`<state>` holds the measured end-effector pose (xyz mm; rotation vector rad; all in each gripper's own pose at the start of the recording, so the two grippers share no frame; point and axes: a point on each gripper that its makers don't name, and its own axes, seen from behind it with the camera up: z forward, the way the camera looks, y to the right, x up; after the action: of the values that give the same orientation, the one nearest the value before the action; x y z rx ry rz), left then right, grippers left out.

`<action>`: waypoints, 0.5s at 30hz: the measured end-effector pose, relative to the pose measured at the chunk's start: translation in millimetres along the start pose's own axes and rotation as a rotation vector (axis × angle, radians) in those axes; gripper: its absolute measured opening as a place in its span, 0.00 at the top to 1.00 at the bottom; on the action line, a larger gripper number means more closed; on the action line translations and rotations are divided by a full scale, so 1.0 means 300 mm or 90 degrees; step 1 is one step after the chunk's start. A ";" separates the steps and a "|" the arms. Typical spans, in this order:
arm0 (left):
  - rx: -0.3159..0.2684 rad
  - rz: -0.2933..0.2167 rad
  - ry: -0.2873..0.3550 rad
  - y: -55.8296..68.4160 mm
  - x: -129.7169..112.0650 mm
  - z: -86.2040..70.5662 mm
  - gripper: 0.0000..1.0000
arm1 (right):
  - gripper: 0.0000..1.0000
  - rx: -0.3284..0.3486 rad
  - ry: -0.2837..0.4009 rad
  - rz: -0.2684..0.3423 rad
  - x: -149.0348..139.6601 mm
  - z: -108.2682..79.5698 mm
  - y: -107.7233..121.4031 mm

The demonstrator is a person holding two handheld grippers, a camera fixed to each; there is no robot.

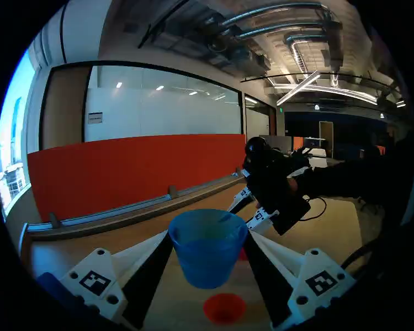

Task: Pour water

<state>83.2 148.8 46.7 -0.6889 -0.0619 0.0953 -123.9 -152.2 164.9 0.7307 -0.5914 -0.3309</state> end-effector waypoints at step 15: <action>0.007 -0.002 -0.002 -0.011 -0.015 -0.010 0.14 | 0.00 0.005 -0.024 0.010 -0.025 0.074 0.010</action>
<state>79.2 143.9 46.5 -0.6772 -0.0649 0.0941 -143.0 -158.3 177.3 0.7288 -0.6340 -0.3280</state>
